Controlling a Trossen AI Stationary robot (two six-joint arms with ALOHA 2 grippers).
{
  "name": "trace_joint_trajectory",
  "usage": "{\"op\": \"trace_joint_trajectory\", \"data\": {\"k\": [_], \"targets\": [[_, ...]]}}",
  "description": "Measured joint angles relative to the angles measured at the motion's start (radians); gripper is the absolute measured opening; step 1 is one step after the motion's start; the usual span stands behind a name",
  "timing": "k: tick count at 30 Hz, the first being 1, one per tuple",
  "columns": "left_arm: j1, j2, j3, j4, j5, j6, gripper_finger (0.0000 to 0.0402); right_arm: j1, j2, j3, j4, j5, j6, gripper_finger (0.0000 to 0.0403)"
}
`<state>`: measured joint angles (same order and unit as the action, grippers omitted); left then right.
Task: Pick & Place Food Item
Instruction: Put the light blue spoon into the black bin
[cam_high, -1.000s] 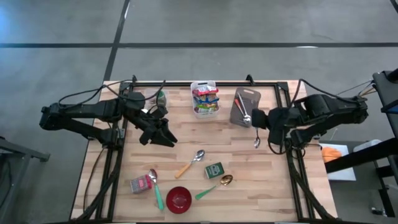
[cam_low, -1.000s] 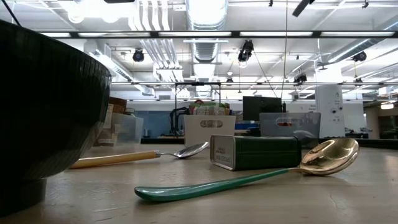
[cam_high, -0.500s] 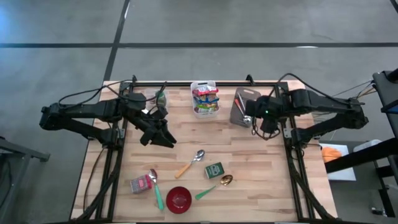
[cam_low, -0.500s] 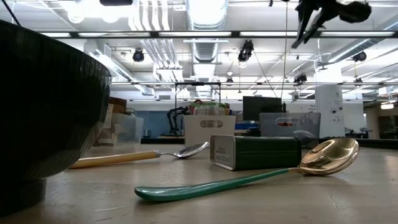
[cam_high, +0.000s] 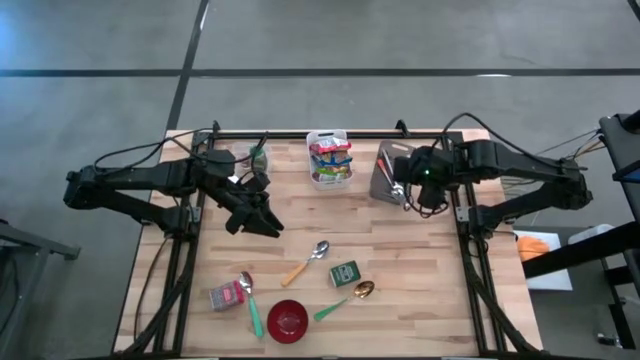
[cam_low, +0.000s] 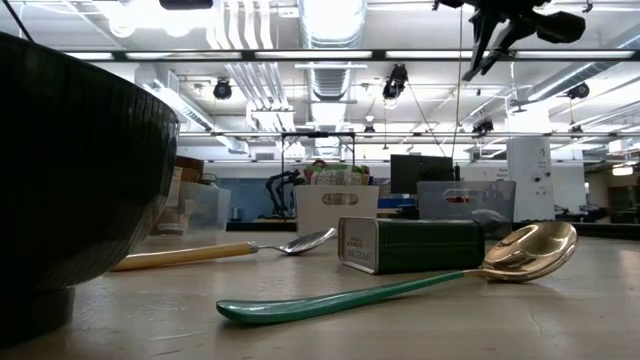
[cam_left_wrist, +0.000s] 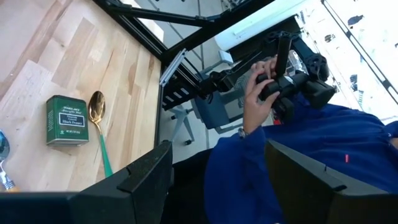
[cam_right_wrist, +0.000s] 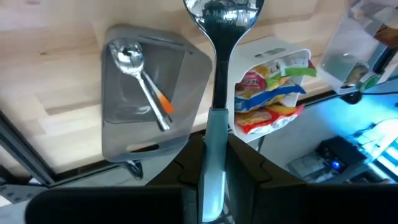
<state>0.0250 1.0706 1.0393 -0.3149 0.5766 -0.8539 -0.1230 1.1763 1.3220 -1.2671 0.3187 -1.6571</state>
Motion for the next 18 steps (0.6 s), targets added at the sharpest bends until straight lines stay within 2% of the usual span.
{"op": "trace_joint_trajectory", "data": {"k": [7,11,18], "targets": [[0.000,0.000,0.000,0.000,0.000,0.000,0.0258,-0.097,0.030,-0.020,0.014,-0.007,-0.039,0.0033],[0.000,0.000,0.000,0.000,0.000,-0.002,0.0258,-0.187,0.074,-0.024,0.015,-0.015,-0.128,0.0033],[0.000,0.000,0.000,0.000,0.000,-0.002,0.0258,-0.365,0.196,-0.024,0.041,-0.097,-0.342,0.0033]]}}
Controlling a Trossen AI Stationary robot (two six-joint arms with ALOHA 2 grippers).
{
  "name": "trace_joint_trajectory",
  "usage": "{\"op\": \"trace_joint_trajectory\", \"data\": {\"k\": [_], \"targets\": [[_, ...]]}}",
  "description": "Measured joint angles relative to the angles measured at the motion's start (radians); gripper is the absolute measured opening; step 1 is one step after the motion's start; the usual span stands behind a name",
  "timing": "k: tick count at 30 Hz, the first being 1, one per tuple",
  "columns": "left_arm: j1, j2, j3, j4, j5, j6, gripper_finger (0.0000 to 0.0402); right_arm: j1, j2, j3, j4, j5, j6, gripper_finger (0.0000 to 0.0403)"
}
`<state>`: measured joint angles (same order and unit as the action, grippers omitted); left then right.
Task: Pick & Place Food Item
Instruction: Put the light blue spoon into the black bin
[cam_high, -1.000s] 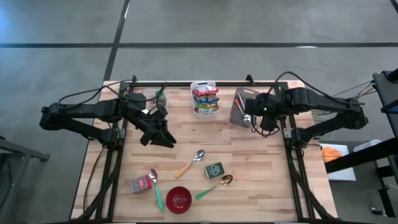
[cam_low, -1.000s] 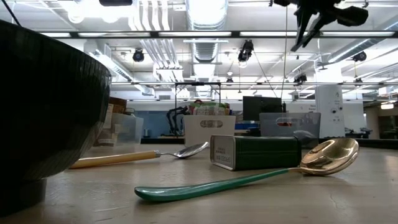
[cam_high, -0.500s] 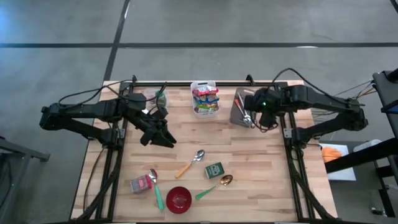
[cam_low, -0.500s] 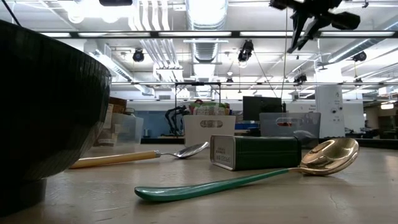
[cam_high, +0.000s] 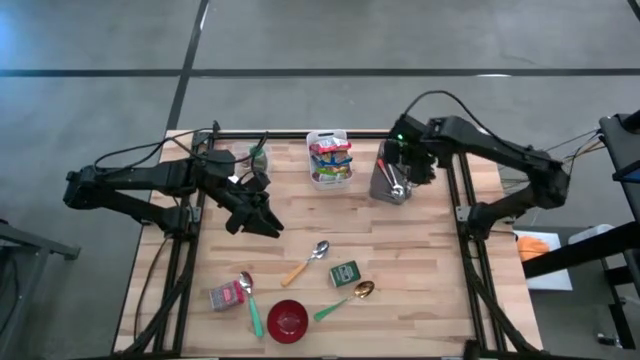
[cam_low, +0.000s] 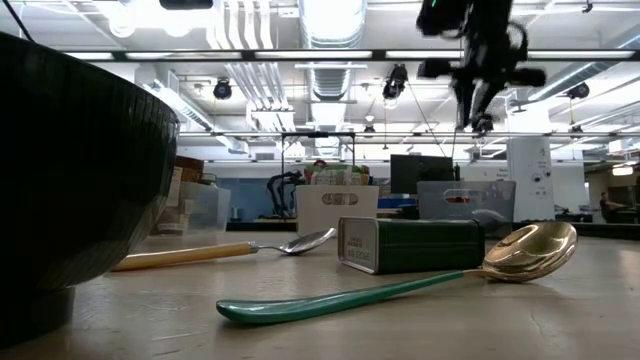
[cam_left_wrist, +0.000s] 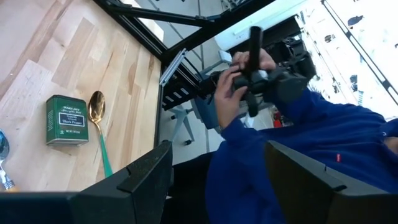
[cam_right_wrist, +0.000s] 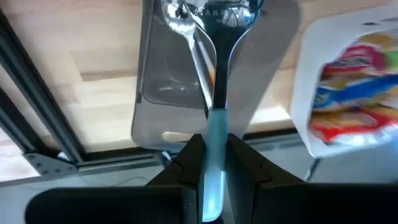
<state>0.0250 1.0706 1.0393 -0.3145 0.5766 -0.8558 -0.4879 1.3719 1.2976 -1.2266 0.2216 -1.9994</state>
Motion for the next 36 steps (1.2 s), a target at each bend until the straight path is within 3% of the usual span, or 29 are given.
{"op": "trace_joint_trajectory", "data": {"k": [9,19,36], "targets": [[0.000,0.000,0.000,0.000,0.000,0.000,0.0258,-0.143,0.225,0.000,0.059,-0.089,-0.280,0.0033],[0.000,0.000,0.000,-0.001,0.000,0.002,0.0258,-0.155,0.361,0.023,0.069,-0.187,-0.407,0.0033],[0.000,0.000,0.000,-0.002,0.000,0.002,0.0258,-0.154,0.398,0.023,0.108,-0.223,-0.360,0.0033]]}}
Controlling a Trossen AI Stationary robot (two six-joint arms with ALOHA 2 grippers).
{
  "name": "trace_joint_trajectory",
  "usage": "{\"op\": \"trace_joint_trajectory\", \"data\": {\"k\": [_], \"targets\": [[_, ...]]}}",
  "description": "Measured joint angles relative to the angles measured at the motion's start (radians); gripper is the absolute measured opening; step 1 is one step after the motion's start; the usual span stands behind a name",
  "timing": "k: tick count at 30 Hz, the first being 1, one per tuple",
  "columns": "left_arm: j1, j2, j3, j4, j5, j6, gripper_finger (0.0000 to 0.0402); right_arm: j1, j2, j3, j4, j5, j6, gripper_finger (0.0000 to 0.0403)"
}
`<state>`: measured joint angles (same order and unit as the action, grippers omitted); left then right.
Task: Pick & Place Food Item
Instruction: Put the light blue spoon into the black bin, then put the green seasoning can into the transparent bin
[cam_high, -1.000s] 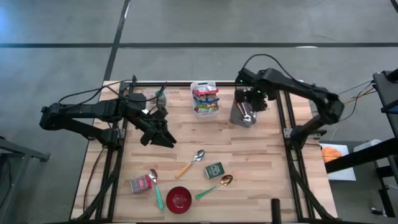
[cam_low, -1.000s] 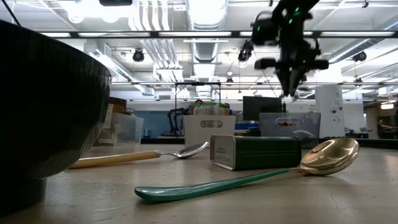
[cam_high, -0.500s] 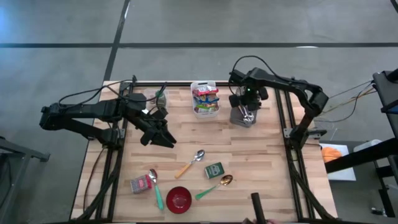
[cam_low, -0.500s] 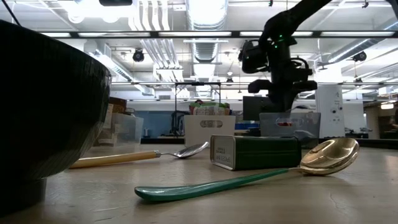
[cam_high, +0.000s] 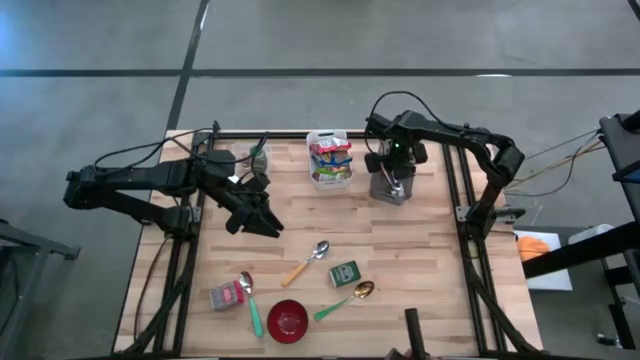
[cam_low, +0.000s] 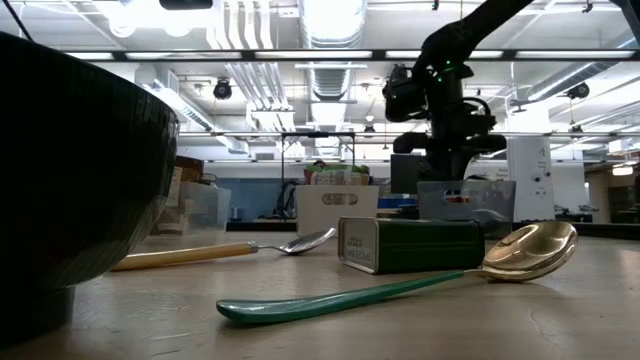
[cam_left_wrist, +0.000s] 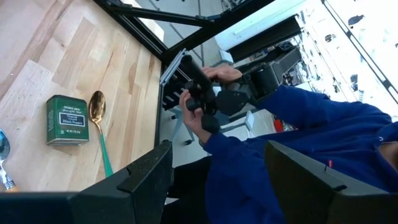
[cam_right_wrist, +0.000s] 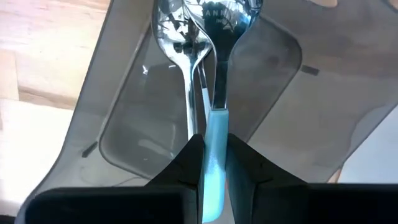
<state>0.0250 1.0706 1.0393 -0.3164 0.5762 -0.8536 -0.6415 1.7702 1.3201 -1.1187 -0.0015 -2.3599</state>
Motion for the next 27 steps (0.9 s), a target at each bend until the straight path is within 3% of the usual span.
{"op": "trace_joint_trajectory", "data": {"k": [5,13,27], "targets": [[0.000,0.000,0.000,0.000,0.000,0.000,0.0258,-0.001,0.000,0.000,0.002,0.001,0.052,0.0036],[-0.001,0.000,0.000,0.000,0.000,0.000,0.0258,0.000,0.000,0.000,0.001,0.001,0.062,0.0093],[-0.001,0.000,0.000,0.000,0.000,-0.001,0.0258,0.011,-0.002,-0.001,-0.009,-0.009,0.086,0.0100]]}}
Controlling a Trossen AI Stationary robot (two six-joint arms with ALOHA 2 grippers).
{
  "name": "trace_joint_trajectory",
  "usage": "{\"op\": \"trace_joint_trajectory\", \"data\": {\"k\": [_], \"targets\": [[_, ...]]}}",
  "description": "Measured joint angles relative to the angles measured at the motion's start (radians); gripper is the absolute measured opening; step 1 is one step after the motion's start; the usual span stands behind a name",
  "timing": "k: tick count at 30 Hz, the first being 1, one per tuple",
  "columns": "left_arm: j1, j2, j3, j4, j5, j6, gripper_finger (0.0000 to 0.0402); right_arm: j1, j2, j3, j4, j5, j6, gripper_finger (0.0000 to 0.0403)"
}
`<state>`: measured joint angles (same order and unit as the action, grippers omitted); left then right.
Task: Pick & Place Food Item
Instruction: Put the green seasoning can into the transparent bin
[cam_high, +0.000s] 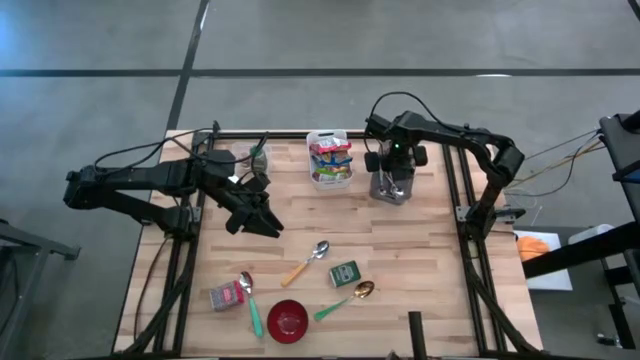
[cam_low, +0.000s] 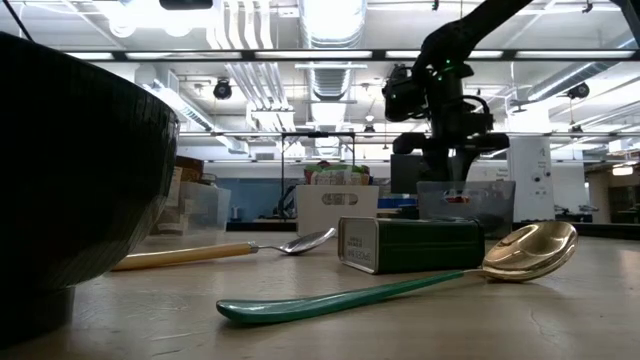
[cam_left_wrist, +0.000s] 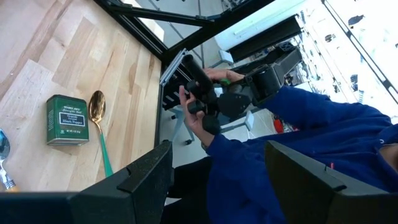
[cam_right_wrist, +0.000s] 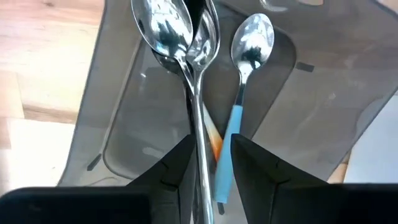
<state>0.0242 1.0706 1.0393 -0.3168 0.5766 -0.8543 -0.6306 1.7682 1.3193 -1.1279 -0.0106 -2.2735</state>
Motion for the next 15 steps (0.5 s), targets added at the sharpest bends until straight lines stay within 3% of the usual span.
{"op": "trace_joint_trajectory", "data": {"k": [4,8,10,15], "targets": [[0.000,0.000,0.000,0.000,0.000,0.000,0.0258,0.015,-0.040,-0.001,-0.012,-0.064,0.106,0.0100],[0.000,0.000,0.000,0.000,0.000,-0.002,0.0258,0.041,-0.138,0.032,-0.065,-0.236,0.360,0.0097],[0.000,0.000,0.000,0.000,0.000,-0.002,0.0258,0.058,-0.201,0.046,-0.071,-0.353,0.593,0.0089],[0.001,0.000,0.000,0.000,0.000,-0.002,0.0258,0.085,-0.346,0.051,0.050,-0.779,1.501,0.0057]]}}
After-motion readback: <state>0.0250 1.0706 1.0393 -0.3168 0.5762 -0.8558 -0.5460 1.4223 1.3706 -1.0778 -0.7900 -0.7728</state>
